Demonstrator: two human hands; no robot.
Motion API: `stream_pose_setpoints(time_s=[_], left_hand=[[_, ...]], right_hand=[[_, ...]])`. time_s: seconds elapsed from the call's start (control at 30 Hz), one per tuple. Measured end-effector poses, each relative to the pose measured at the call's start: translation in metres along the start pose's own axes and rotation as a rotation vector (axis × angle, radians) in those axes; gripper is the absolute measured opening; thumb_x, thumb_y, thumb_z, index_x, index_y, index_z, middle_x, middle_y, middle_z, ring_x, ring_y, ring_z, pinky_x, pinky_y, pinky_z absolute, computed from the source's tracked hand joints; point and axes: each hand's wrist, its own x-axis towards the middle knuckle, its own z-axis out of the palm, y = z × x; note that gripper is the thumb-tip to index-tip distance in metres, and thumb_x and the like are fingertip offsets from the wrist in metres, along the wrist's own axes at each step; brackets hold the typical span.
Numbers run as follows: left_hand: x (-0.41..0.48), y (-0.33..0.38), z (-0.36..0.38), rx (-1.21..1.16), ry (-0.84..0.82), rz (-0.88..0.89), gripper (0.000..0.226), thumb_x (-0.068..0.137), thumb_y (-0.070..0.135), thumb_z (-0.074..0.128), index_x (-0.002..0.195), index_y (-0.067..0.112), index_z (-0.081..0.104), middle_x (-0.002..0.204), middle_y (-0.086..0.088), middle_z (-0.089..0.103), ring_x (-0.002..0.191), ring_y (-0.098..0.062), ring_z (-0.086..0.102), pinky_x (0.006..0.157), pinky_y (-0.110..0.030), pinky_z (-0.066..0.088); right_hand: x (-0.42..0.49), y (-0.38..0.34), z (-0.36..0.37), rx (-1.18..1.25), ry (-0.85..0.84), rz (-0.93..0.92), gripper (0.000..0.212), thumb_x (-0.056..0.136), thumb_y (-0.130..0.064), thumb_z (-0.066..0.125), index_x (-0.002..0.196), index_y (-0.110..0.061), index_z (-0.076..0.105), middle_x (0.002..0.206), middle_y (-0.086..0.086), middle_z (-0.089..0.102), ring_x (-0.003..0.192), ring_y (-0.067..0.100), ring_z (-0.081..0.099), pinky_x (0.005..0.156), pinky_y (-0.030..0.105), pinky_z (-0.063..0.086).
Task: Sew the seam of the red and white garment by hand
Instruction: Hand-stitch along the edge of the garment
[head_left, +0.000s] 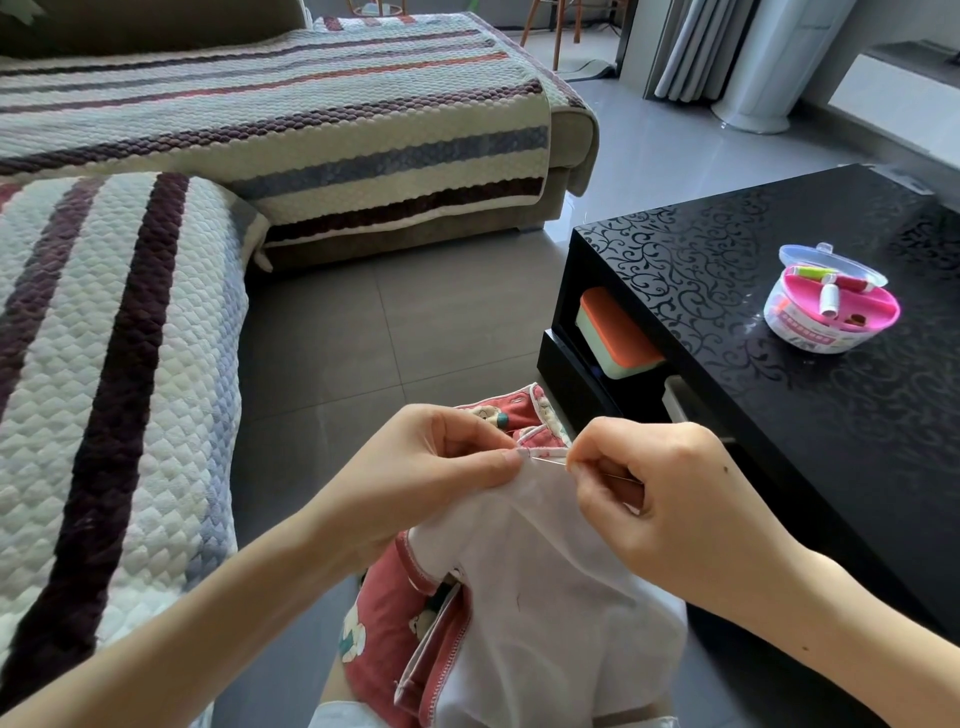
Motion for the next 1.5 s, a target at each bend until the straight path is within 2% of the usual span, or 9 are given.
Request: stream_pose_setpoints(time_s=[0.2,0.4,0.57,0.73,0.97,1.1,1.23,1.33,1.5], left_hand=[[0.001,-0.001,0.001,0.061,-0.028,0.077,0.005,0.074,0.017,0.073,0.075,0.014,0.077,0.078,-0.010,0.073,0.073,-0.010,0.064,0.070,-0.024,0.051],[0.001,0.000,0.003,0.102,-0.047,0.089,0.012,0.071,0.025,0.071,0.078,0.016,0.078,0.082,-0.012,0.073,0.075,-0.012,0.066,0.074,-0.029,0.053],[0.000,-0.001,0.001,0.082,-0.024,0.023,0.005,0.080,0.018,0.076,0.078,0.013,0.078,0.079,-0.006,0.074,0.073,-0.009,0.065,0.071,-0.028,0.050],[0.001,-0.001,0.001,0.065,-0.036,-0.003,0.008,0.084,0.012,0.071,0.078,0.013,0.078,0.080,-0.006,0.075,0.075,-0.010,0.066,0.074,-0.028,0.050],[0.002,-0.002,0.002,0.003,-0.087,-0.002,0.017,0.074,0.028,0.067,0.080,0.015,0.076,0.081,-0.005,0.071,0.078,-0.014,0.060,0.077,-0.035,0.044],[0.003,-0.002,0.003,-0.027,-0.108,-0.001,0.017,0.075,0.028,0.067,0.082,0.016,0.077,0.082,-0.004,0.070,0.079,-0.015,0.059,0.078,-0.036,0.043],[0.005,-0.003,0.002,-0.071,-0.140,-0.019,0.016,0.076,0.027,0.067,0.082,0.016,0.077,0.082,-0.005,0.071,0.078,-0.015,0.061,0.075,-0.031,0.048],[0.006,-0.003,0.004,-0.106,-0.154,-0.037,0.015,0.075,0.027,0.068,0.080,0.015,0.077,0.081,-0.005,0.071,0.075,-0.014,0.063,0.069,-0.024,0.051],[0.009,-0.003,0.008,-0.133,-0.126,-0.063,0.013,0.077,0.028,0.074,0.079,0.015,0.076,0.079,-0.005,0.068,0.076,-0.018,0.059,0.068,-0.028,0.046]], right_hand=[[0.003,-0.003,0.002,-0.102,-0.016,-0.045,0.025,0.078,-0.024,0.043,0.062,-0.008,0.052,0.049,-0.004,0.043,0.041,0.019,0.039,0.040,0.037,0.036],[0.003,-0.001,0.005,-0.080,-0.044,-0.038,0.027,0.081,-0.028,0.043,0.063,-0.009,0.053,0.050,-0.003,0.045,0.042,0.019,0.040,0.040,0.036,0.037],[0.001,0.004,-0.001,0.105,-0.056,0.039,0.015,0.080,-0.023,0.050,0.070,-0.015,0.059,0.055,-0.011,0.048,0.048,0.013,0.044,0.047,0.019,0.034],[0.001,0.005,0.000,0.313,-0.052,0.119,0.011,0.077,-0.009,0.058,0.069,-0.010,0.065,0.055,-0.011,0.052,0.049,0.002,0.046,0.051,0.007,0.032],[0.003,0.010,-0.004,0.736,-0.108,0.317,0.011,0.075,-0.013,0.063,0.072,-0.005,0.070,0.059,-0.004,0.063,0.053,-0.001,0.052,0.050,0.010,0.038],[0.001,0.014,-0.002,0.887,-0.123,0.429,0.012,0.084,0.006,0.064,0.074,0.002,0.067,0.055,-0.008,0.062,0.050,-0.003,0.053,0.049,0.007,0.036],[0.003,0.019,0.001,1.003,-0.190,0.512,0.009,0.075,-0.012,0.063,0.071,-0.009,0.071,0.060,-0.004,0.059,0.050,0.006,0.038,0.047,0.015,0.026],[0.005,0.021,0.004,1.050,-0.224,0.540,0.010,0.074,-0.013,0.063,0.070,-0.014,0.072,0.061,0.001,0.056,0.051,0.009,0.035,0.049,0.021,0.023],[0.007,0.018,0.013,1.163,-0.233,0.504,0.008,0.080,-0.015,0.063,0.072,-0.016,0.065,0.055,-0.005,0.045,0.046,0.006,0.034,0.046,0.015,0.030]])
